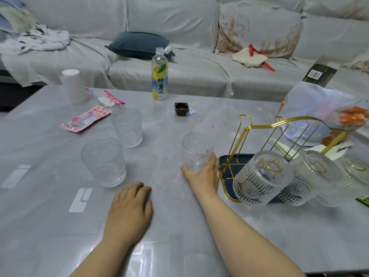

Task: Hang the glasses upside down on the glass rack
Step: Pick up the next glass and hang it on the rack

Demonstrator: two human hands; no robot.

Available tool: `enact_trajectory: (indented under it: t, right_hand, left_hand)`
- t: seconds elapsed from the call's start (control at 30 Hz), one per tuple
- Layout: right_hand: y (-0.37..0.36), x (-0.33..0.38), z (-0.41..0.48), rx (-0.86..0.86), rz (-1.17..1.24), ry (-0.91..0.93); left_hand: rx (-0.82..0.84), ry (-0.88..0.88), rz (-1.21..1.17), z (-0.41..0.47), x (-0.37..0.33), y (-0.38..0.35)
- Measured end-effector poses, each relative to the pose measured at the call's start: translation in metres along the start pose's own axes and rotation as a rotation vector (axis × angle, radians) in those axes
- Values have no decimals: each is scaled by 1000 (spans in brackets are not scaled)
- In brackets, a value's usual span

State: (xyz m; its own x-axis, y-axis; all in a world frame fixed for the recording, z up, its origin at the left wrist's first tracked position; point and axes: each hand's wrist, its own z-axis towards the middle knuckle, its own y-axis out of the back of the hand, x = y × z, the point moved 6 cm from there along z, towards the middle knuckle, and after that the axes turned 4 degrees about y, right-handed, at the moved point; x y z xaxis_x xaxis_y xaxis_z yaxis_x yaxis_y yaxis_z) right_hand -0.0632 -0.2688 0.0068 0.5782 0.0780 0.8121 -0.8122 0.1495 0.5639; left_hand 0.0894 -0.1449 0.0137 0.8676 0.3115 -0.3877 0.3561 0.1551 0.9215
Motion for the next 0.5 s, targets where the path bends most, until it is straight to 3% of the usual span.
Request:
enact_trajectory:
  t: [0.37,0.5]
  right_hand:
    - [56,62,-34,264,181,110]
    - [117,89,-35,236,168,154]
  left_hand:
    - [58,-66,6,1,-7,6]
    - [48,-124,-246,22,-43,25]
